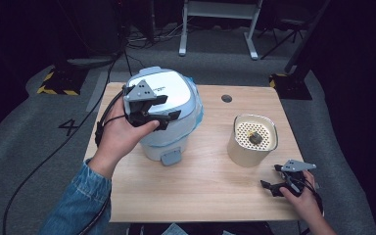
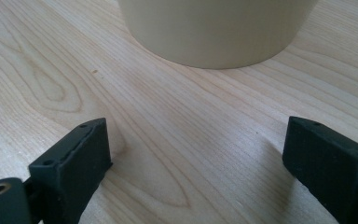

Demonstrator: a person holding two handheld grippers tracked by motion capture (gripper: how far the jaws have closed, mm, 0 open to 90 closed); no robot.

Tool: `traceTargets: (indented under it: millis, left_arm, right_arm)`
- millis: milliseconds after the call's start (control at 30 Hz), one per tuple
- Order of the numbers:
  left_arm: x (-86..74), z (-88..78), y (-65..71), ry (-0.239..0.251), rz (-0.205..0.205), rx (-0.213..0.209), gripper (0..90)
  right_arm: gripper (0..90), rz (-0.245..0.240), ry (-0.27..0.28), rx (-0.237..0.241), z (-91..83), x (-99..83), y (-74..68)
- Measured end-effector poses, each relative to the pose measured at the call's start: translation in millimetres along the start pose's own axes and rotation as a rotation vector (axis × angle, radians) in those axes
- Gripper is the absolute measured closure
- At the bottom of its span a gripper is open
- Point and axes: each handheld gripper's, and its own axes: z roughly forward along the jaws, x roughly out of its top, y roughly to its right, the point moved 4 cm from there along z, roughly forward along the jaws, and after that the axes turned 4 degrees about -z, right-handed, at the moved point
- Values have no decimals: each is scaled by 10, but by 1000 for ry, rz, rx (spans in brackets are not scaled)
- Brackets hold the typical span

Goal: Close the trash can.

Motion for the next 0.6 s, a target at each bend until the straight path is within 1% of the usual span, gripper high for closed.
traceTargets:
  millis: [67, 100, 133, 300, 367, 400, 467, 500, 533, 600]
  left_arm:
    - [-17, -16, 23, 0, 3, -2, 364]
    - [-74, -64, 76, -9, 6, -10, 383]
    - [-115, -93, 99, -13, 10, -9, 388]
    - [-290, -208, 177, -19, 18, 3, 371]
    - [-376, -255, 216, -23, 13, 6, 367]
    - [-376, -255, 216, -23, 13, 6, 364]
    - [-511, -315, 253, -34, 10, 11, 359]
    - [-545, -326, 258, -34, 8, 16, 359]
    - [-545, -326, 258, -34, 8, 16, 358]
    - [-670, -357, 266, -44, 5, 24, 359]
  right_arm:
    - [77, -1, 0, 0, 0, 0, 1]
    - [76, -1, 0, -1, 0, 0, 1]
    - [76, -1, 0, 0, 0, 0, 0]
    - [76, -1, 0, 0, 0, 0, 0]
    - [76, -1, -1, -1, 0, 0, 0]
    - [76, -1, -1, -1, 0, 0, 0]
    - [77, -1, -1, -1, 0, 0, 0]
    - [76, -1, 0, -1, 0, 0, 0]
    - [76, -1, 0, -1, 0, 0, 0]
    - [77, -1, 0, -1, 1, 0, 0]
